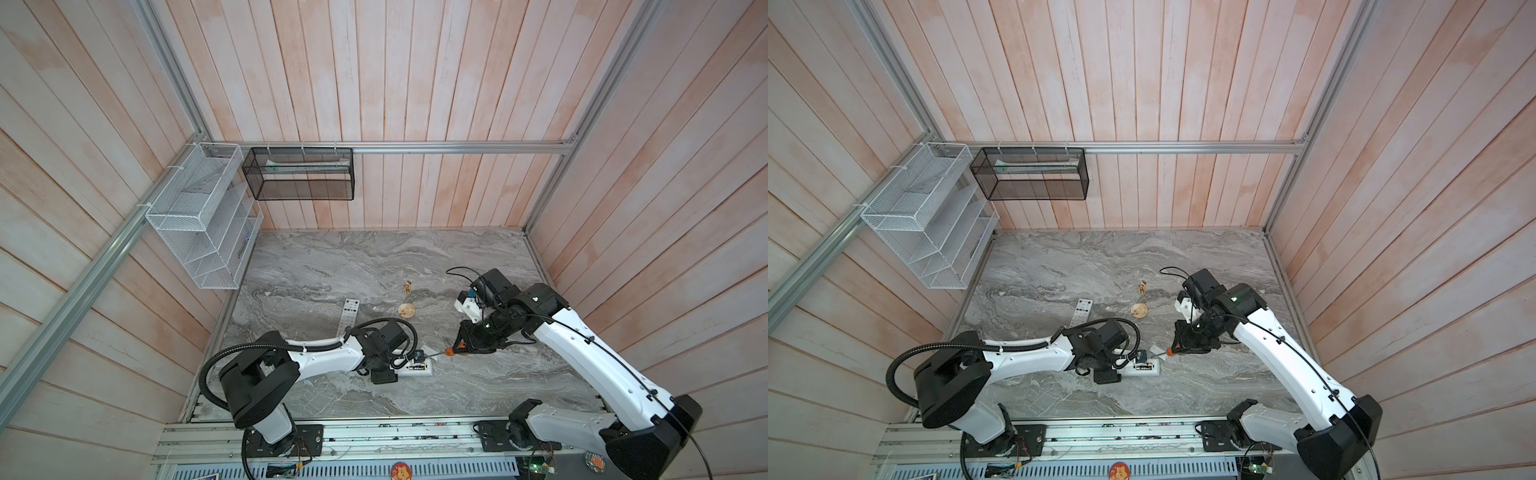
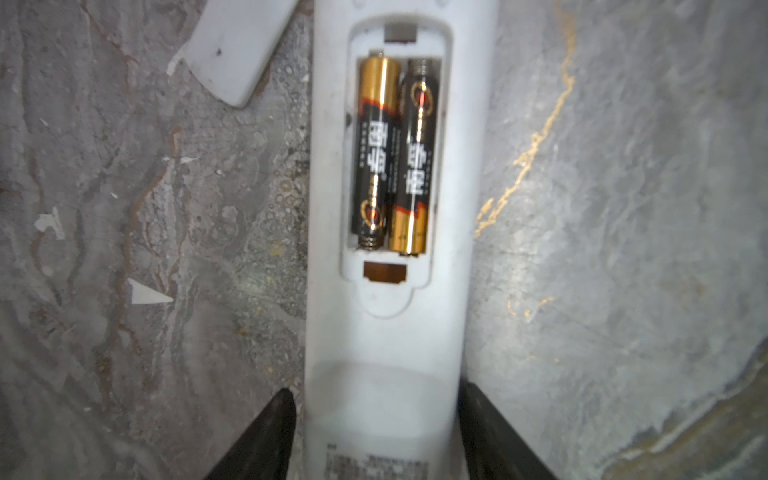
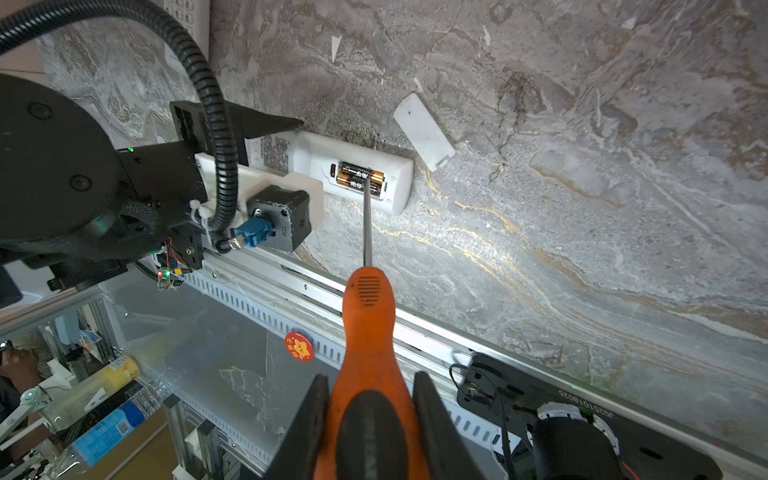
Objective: Unload the batteries from the remote control
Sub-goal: 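Grasp the white remote with the left gripper while the right brings the screwdriver over, then pry the first battery out with the screwdriver tip in the right gripper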
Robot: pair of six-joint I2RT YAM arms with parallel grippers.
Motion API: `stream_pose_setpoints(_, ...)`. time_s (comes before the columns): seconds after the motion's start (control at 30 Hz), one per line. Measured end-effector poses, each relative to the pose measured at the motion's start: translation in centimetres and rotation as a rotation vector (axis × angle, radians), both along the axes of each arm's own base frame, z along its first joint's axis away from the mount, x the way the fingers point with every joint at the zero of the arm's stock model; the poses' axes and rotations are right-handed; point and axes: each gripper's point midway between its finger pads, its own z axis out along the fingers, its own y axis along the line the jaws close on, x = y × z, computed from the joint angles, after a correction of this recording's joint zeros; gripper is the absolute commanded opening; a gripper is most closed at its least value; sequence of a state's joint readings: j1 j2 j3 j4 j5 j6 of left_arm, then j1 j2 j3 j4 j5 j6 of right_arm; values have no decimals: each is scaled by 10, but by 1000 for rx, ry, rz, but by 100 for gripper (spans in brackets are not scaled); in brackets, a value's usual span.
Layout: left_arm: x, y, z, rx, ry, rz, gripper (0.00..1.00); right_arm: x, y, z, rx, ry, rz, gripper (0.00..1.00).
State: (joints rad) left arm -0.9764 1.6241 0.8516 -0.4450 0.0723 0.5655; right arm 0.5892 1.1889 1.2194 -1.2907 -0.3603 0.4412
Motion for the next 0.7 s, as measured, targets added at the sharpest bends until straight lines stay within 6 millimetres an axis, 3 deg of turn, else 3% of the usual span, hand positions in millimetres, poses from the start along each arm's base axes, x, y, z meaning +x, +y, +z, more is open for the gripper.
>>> stream_pose_setpoints(0.1,-1,0,0,-2,-1,-5,40,-3,-1,2,-14,18,4,0)
stream_pose_setpoints(0.4,-1,0,0,0,-1,-8,24,-5,-1,7,-12,19,23,0)
stream_pose_setpoints(0.7,-2,-1,0,1,-3,-11,21,2,4,0,5,-33,83,0)
